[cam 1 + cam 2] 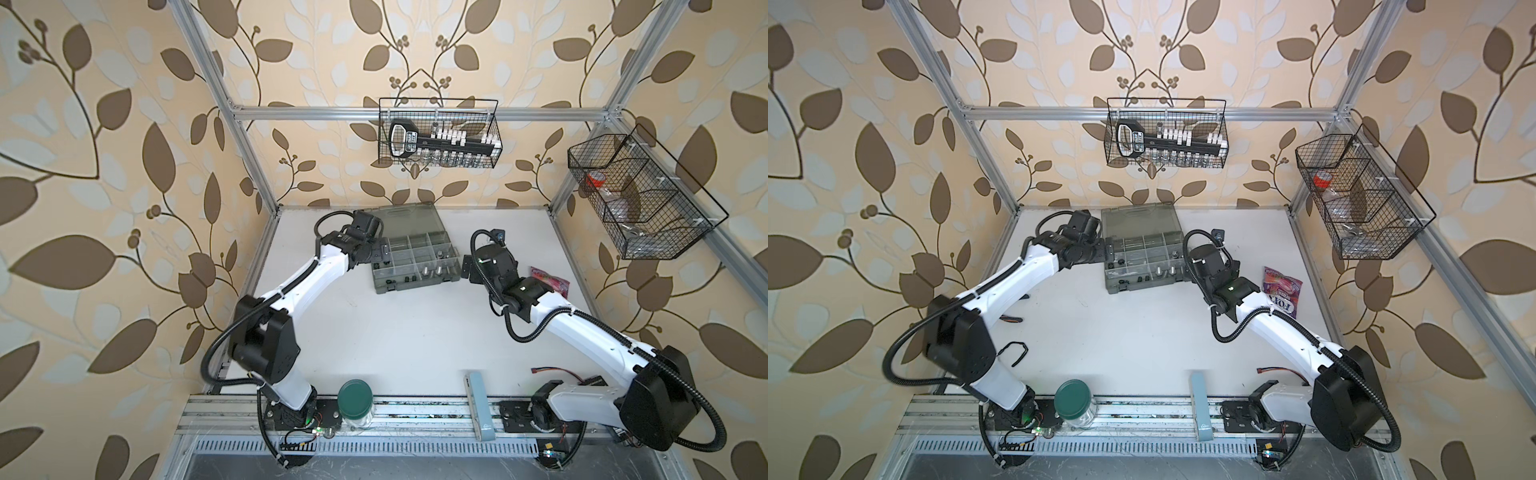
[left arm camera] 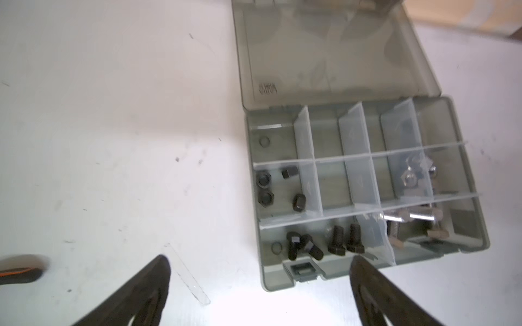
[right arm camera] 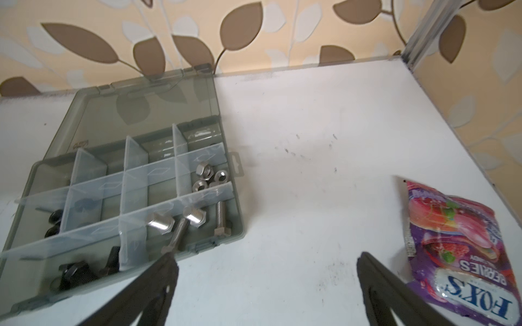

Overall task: Sort the screws and nuts into containers
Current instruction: Place the nut into the container, then reset both arms

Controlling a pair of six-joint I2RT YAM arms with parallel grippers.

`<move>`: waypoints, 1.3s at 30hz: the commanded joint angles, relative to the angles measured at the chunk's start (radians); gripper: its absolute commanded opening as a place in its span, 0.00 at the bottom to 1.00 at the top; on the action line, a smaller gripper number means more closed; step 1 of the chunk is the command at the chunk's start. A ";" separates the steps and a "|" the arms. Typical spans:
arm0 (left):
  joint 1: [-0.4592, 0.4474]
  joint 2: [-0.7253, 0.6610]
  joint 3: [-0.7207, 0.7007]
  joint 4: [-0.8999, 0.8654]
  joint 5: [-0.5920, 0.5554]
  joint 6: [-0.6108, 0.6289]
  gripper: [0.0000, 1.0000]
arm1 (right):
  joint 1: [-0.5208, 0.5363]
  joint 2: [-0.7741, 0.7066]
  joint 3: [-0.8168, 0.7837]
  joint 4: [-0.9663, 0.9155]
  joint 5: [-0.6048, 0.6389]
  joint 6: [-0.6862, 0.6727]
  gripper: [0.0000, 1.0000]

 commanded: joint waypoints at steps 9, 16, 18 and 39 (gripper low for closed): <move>0.118 -0.355 -0.539 0.504 -0.354 0.161 0.99 | -0.102 -0.209 -0.416 0.759 0.081 -0.364 1.00; 0.207 -0.374 -0.741 0.806 -0.265 0.292 0.99 | -0.228 -0.159 -0.488 0.867 0.010 -0.350 1.00; 0.228 -0.367 -0.791 0.893 -0.228 0.330 0.99 | -0.267 -0.141 -0.517 0.911 -0.012 -0.330 1.00; 0.455 -0.109 -0.898 1.211 0.219 0.335 0.99 | -0.416 0.022 -0.618 1.237 -0.251 -0.370 1.00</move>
